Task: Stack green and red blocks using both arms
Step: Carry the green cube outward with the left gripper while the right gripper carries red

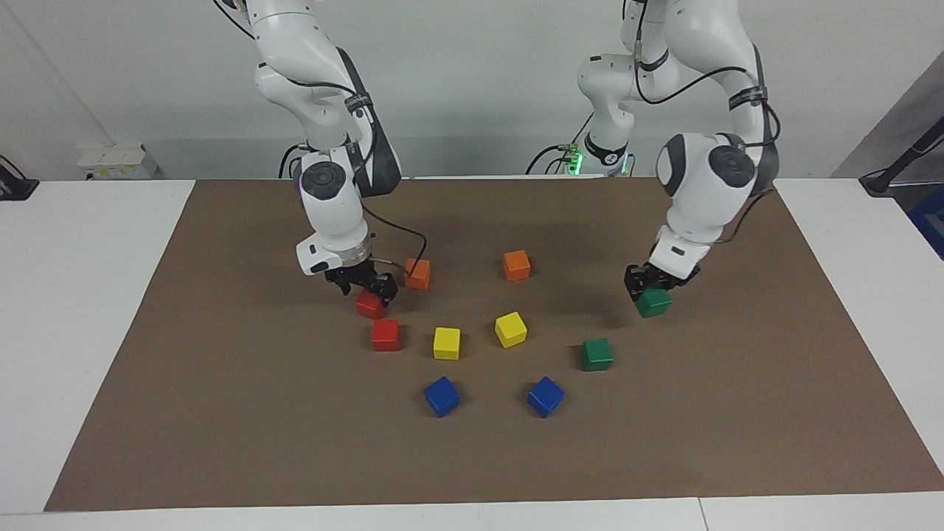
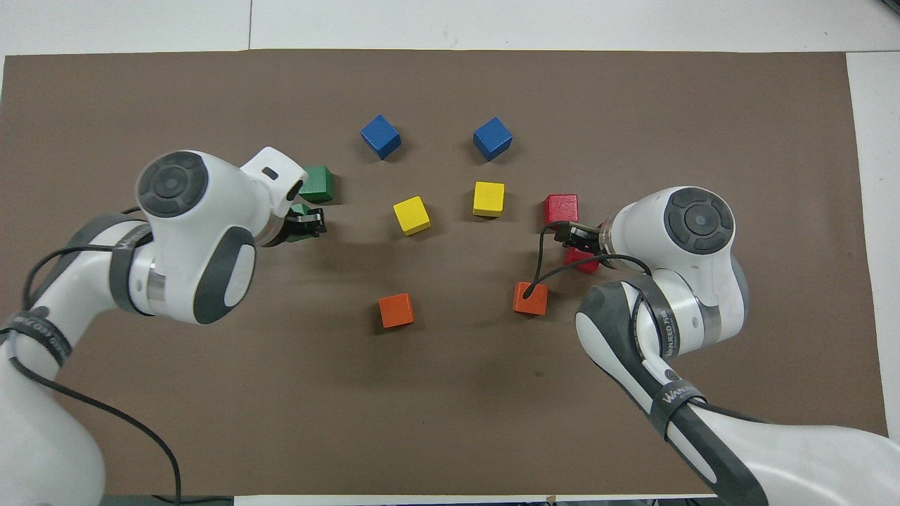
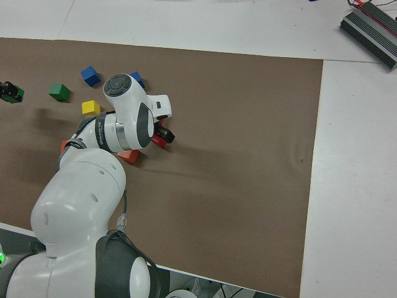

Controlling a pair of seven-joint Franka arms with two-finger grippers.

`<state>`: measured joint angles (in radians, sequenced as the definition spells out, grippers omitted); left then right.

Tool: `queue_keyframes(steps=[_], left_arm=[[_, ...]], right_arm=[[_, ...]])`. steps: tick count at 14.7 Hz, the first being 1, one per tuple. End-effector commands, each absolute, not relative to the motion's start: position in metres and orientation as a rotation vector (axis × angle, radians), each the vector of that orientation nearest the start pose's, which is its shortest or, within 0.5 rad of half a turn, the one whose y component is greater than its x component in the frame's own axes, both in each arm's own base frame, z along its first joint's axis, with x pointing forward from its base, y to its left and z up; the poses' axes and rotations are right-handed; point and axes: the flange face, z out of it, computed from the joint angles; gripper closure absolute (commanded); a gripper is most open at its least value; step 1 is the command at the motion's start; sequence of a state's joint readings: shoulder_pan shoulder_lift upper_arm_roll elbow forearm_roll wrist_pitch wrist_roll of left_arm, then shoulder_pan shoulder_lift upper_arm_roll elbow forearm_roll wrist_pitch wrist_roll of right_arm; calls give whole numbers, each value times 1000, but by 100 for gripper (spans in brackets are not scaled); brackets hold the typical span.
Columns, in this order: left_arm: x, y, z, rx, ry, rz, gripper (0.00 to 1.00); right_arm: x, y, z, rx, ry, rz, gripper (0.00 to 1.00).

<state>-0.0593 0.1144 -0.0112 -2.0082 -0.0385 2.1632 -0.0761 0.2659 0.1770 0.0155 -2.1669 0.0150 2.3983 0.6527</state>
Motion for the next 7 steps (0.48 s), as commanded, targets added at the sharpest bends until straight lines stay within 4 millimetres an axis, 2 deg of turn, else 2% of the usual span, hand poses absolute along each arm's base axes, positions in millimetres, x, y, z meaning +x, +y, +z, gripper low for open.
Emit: queue_keyframes(steps=[1,3,4,5,6,7], left_arm=[[570,50,395,-3162,45,-43,100],[564,94,388,-3153,116,-72,100],[560,115,382,-3151,99,-79,100],[555,126,373,-3150,91,-82,100],[552,131,366,-3141,118,-112,100],[550,132,360,-3132,150,-139,100]], right_arm=[[534,156,313,-3031,603,-83,0],[533,155,310,-3035,599,-75,0],[533,155,308,-3038,593,-71,0],[533,155,306,-3042,579,-67,0],[533,155,306,-3048,551,-68,8],[533,155,306,-3052,533,-66,25]])
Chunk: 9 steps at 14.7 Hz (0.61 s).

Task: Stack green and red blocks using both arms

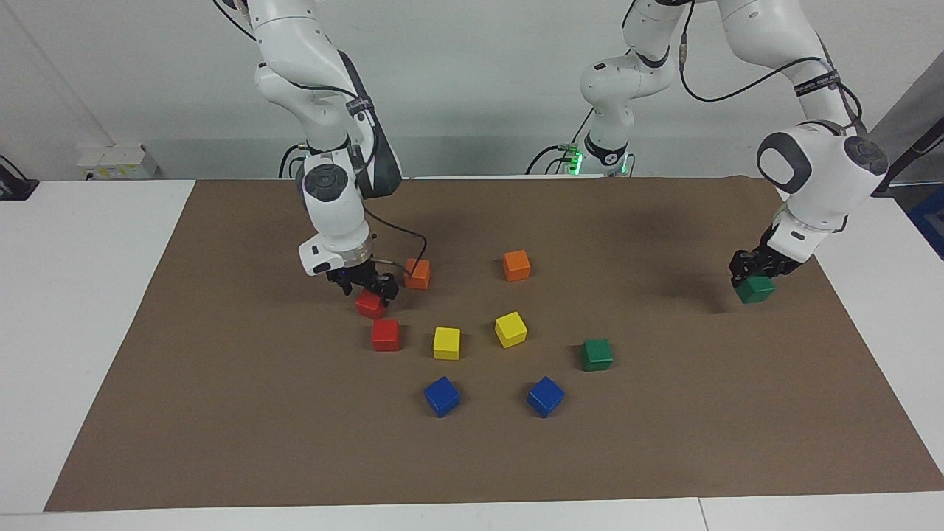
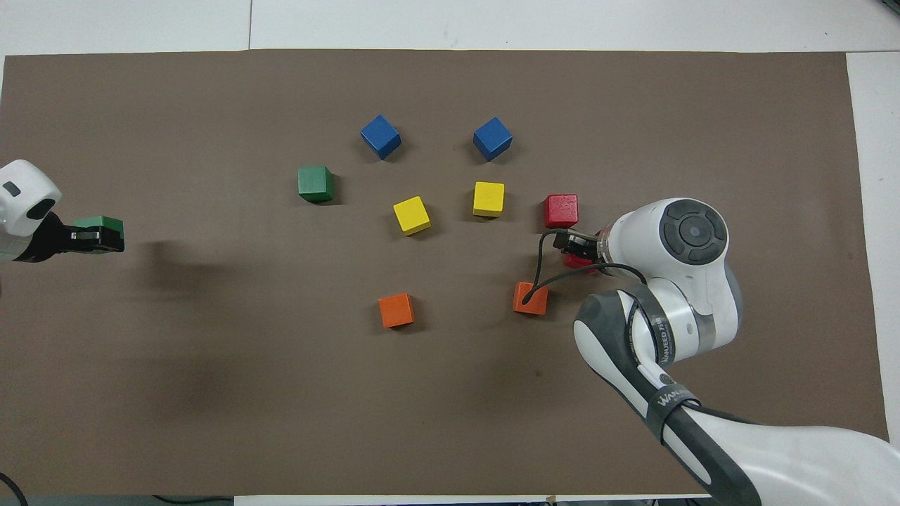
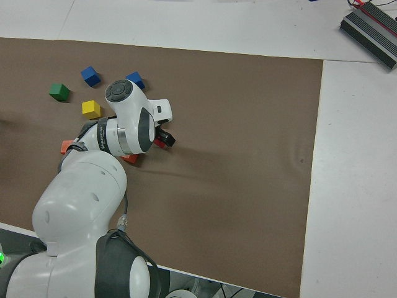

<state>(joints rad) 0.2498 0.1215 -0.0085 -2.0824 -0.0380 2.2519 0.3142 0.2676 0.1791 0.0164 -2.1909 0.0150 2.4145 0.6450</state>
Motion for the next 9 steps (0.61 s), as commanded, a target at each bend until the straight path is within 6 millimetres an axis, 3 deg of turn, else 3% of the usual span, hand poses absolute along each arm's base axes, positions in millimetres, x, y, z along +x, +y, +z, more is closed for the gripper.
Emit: queue_keyframes(steps=[1,2,3,6,9], left_arm=[[547,137,353,-3130,145,-143,100],[546,140,347,-3128,142,-150,100],[547,140,340,-3127,146,-152,100],[551,137,326,-3116,211,-172,100],[551,140,314,-3112,219,-181,100]], right_arm=[[532,155,306,-3058,505,-64,56],[532,155,306,-3071,447,-57,93],[533,152,307,-3081,395,-47,100],[548,128,323,-3122,199,-34,100],[585,79,368,-3156,-27,-89,100]])
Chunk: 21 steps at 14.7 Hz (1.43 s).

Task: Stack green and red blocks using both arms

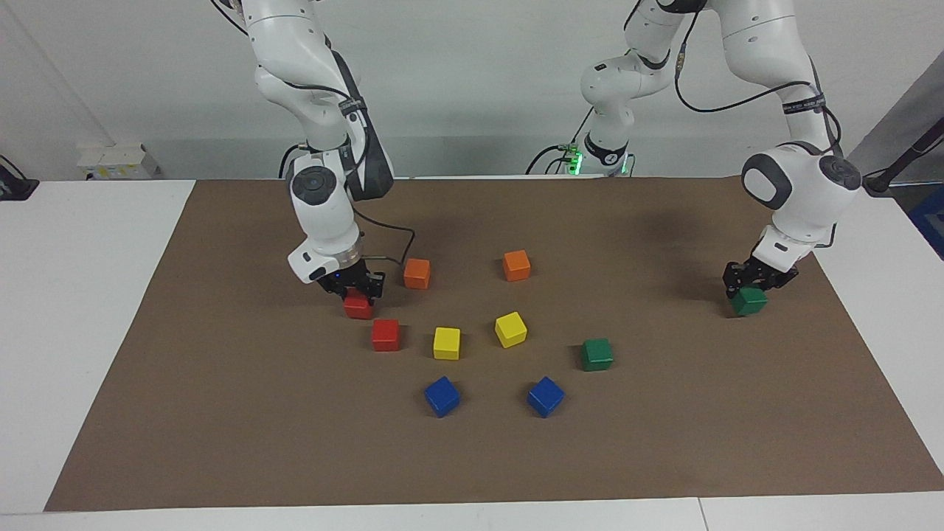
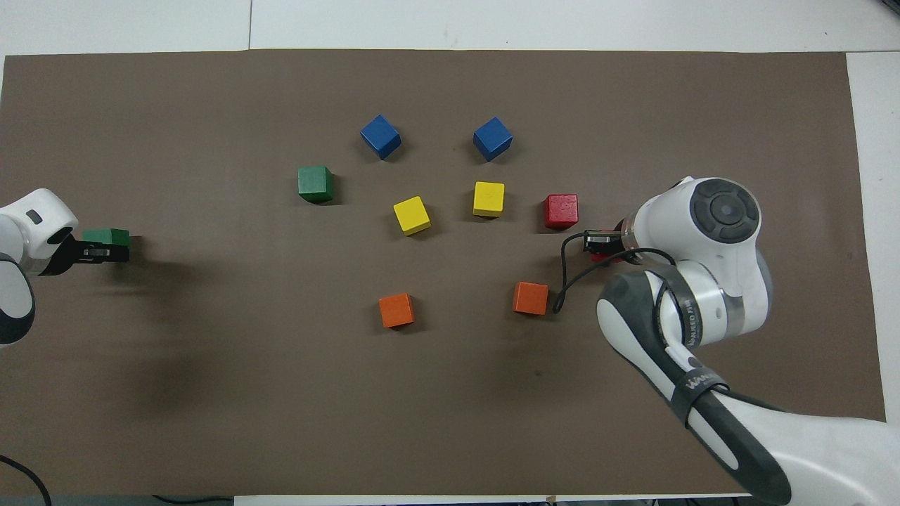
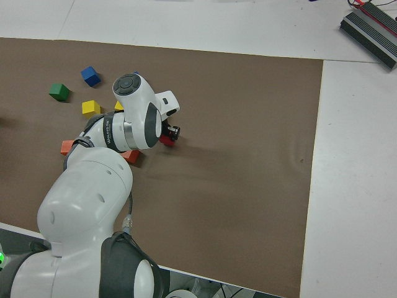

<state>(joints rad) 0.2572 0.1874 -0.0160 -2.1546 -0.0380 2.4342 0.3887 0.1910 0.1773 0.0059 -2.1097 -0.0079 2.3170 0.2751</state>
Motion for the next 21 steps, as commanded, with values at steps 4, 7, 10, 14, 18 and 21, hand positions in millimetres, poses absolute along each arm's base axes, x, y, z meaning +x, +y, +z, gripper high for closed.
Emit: queue_keyframes(steps=[4,7,10,14,18,21], left_arm=[[551,141,304,-3113,216,-179,100],[552,141,305,-3105,280,-178,100],[553,145,307,-3100,323,-173,0],[565,147,332,-3114,342,-126,0],[603,118,412,-3148,329,-45,0],[626,29,434,-3168,92,-57,0]], right_arm=[[602,-2,368,-3158,-245,-165,100],[597,-53,358,-3159,-350,-179,100],[585,-80,340,-3152,-340,-138,100],[579,-91,333,-3153,-311,-114,100],[577,-90,330,-3151,-290,-103,100],[575,-89,325,-3142,-257,-92,100]])
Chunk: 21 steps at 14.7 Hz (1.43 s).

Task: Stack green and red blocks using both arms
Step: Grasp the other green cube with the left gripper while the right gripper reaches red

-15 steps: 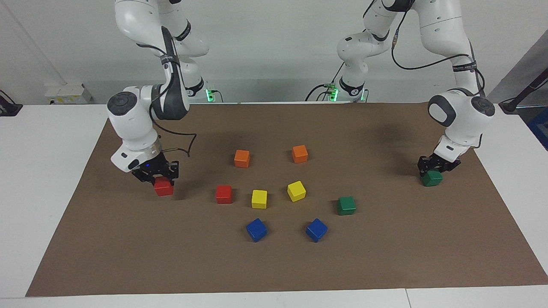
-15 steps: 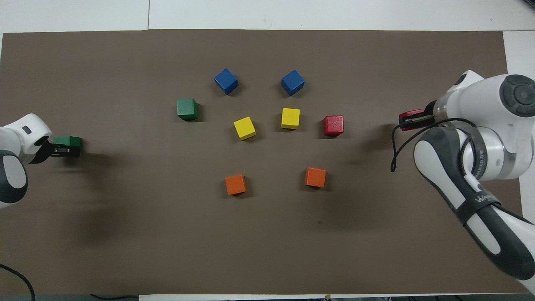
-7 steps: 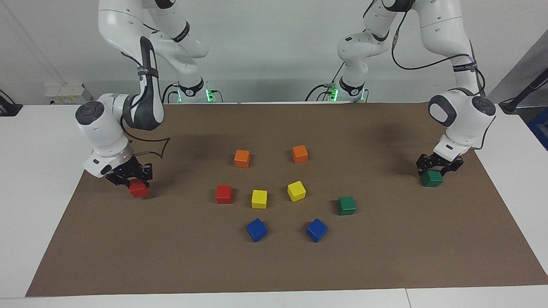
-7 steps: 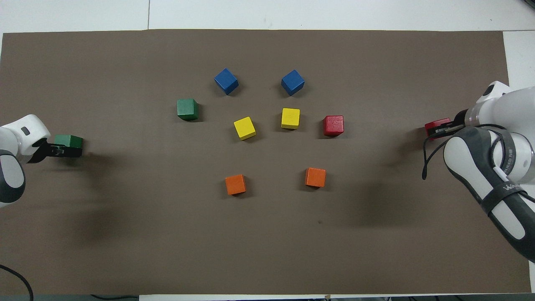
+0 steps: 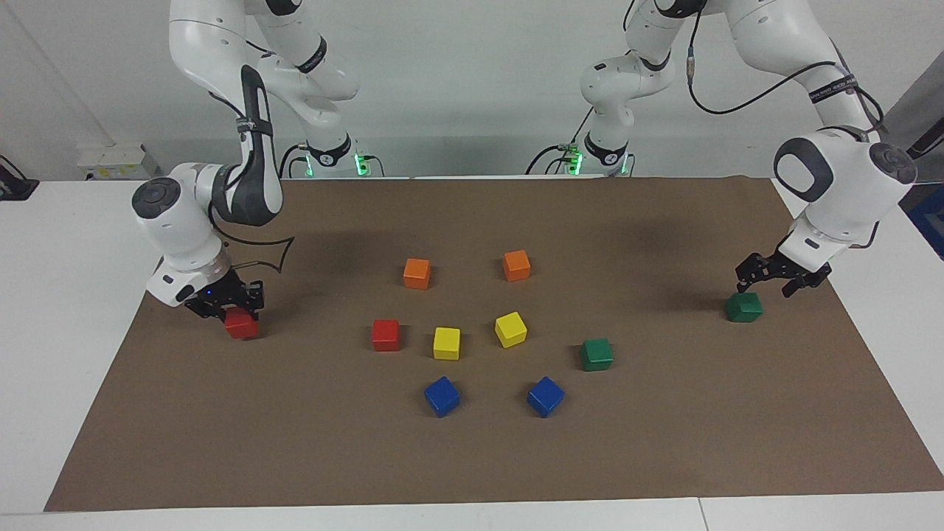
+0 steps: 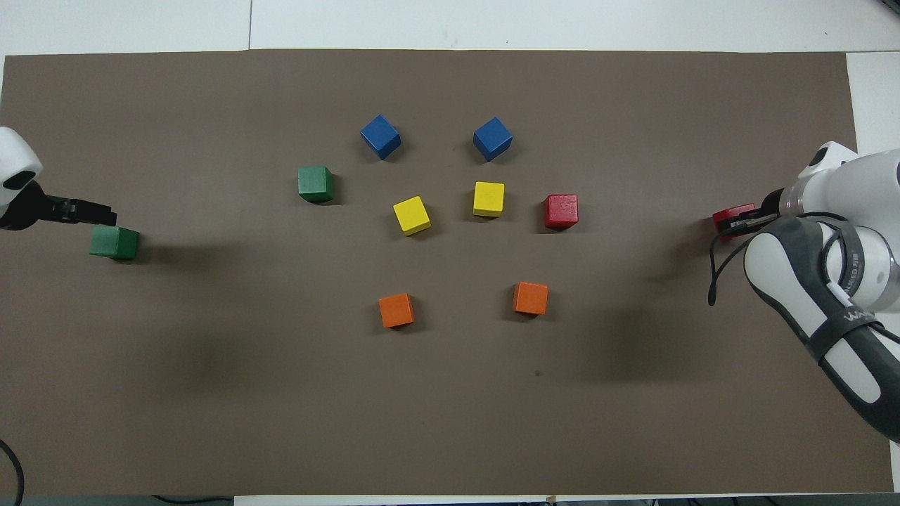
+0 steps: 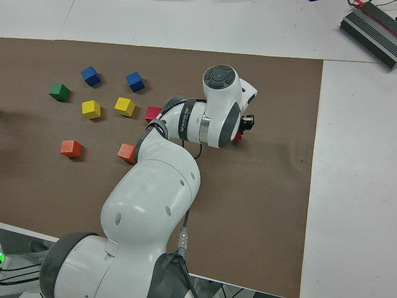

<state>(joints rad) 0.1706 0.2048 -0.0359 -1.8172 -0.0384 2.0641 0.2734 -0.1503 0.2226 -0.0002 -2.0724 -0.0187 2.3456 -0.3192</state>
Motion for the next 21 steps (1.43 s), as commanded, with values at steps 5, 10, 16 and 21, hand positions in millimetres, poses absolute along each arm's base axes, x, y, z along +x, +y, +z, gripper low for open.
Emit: queue_keyframes(steps=[5,10,16,21], left_arm=[[642,-86,450,-3199,49,-108,0],[655,-172,397,-3205,172,-74,0],[668,-196,357,-3214,124,-180,0],[665,-200,334,-3211,135,-206,0]], right_arm=[[575,-90,316,-3142,-255,-92,100],[575,-89,304,-3143,-257,-100,100],[577,-83,306,-3144,-228,-110,0],[588,-77,337,-3142,-186,-94,0]])
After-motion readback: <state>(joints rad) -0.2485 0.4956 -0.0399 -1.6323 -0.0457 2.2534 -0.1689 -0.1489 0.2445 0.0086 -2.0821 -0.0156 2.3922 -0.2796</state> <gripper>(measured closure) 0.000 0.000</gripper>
